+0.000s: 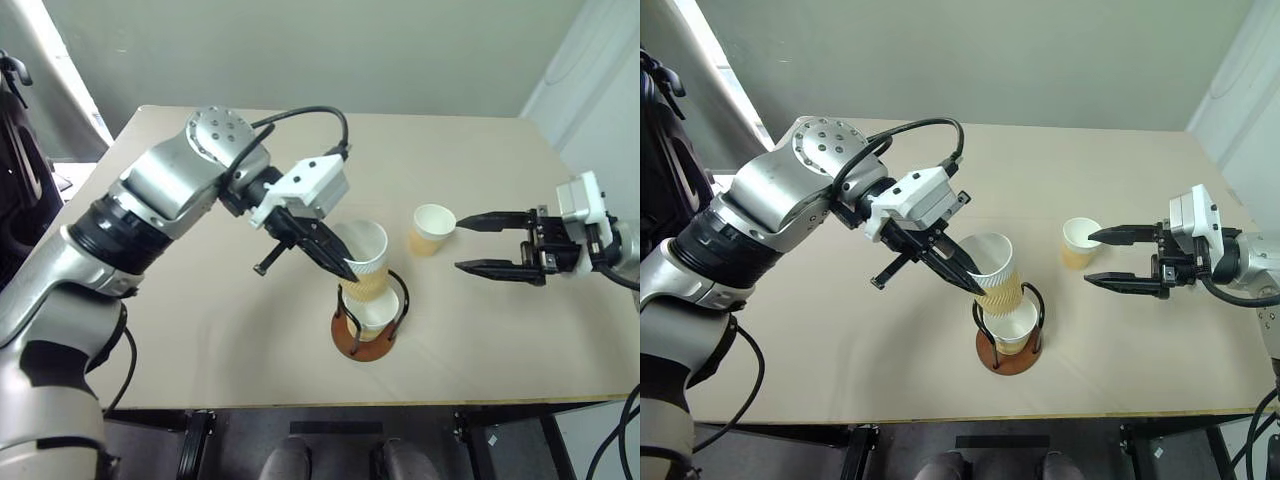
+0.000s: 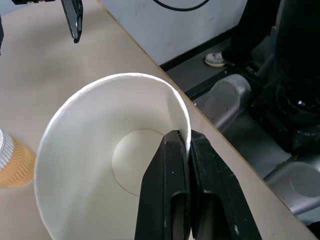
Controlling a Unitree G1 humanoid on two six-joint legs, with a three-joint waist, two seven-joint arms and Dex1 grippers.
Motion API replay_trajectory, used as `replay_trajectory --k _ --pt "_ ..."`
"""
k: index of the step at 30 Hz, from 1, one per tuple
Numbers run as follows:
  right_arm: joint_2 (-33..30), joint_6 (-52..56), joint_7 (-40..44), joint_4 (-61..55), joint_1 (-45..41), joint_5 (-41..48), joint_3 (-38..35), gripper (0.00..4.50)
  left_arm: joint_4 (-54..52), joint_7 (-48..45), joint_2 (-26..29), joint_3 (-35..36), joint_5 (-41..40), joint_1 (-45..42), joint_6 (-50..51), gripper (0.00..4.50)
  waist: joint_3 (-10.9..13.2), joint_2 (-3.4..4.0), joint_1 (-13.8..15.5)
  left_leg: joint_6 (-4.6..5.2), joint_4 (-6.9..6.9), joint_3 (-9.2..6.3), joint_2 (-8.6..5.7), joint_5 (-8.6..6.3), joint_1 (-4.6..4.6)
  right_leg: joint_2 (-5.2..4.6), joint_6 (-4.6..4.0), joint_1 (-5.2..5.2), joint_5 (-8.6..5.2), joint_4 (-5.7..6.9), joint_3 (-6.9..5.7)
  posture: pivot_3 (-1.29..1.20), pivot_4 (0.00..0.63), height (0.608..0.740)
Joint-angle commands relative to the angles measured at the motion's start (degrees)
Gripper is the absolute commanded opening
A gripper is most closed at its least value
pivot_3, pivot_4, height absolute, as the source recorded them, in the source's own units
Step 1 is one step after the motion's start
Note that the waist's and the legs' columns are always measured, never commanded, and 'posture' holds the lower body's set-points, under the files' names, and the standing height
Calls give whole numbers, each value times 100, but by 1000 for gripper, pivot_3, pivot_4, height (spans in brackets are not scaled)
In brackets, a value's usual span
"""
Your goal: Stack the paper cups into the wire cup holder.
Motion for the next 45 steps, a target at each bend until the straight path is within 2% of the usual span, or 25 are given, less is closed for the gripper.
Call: replay_trajectory --k 1,9,15,19,25,26,27,41,44,45 --pt "-87 -34 -34 -187 -54 38 -185 3029 -37 -169 -3 7 58 -7 -144 38 0 0 -4 0 0 0 0 0 0 0 0 0 0 0 0 0 150 740" --pt "-83 -70 -46 -168 -63 3 -177 3029 -6 -169 -179 27 111 -13 -84 38 0 0 -3 0 -1 1 0 0 0 0 0 0 0 1 0 0 150 740" --pt "-73 -85 -85 -175 -53 -10 -186 3029 -138 -169 -113 -263 165 -2 -146 38 0 0 -4 0 -1 1 0 0 0 0 0 0 0 1 0 0 150 740" --pt "-74 -91 -104 -180 -41 -15 -178 3029 -59 -169 -31 -538 402 -12 -440 38 0 0 -6 0 -1 1 0 0 0 0 0 0 0 1 1 0 150 740" --pt "-65 -109 -130 -190 -22 -29 -171 3029 182 -169 -237 -471 723 87 -649 38 0 0 1 0 0 0 0 0 0 0 0 0 0 2 0 0 150 740" --pt "-63 -114 -134 -184 -26 -35 -167 3029 229 -169 -298 -416 768 111 -654 462 0 0 1 0 0 0 0 0 0 0 0 0 0 2 1 0 150 740" --pt "-62 -117 -137 -184 -23 -35 -168 3029 255 -169 -346 -364 782 129 -633 670 0 0 0 0 0 0 0 0 0 0 0 0 0 2 0 0 150 740" --pt "-86 -62 -173 -190 18 -45 -174 3029 578 -169 -761 326 893 192 -169 670 0 0 3 0 0 3 0 0 -1 0 0 1 0 7 0 0 150 740" --pt "-108 -45 -166 -175 8 -46 -174 3029 519 -169 -728 309 871 192 -83 1224 0 0 3 0 0 3 0 0 -1 0 0 1 0 6 0 0 150 740" --pt "-116 -32 -157 -166 1 -41 -170 3029 501 -169 -714 297 871 193 -80 1544 0 0 3 0 0 4 0 0 -1 0 0 1 0 7 0 0 150 740"
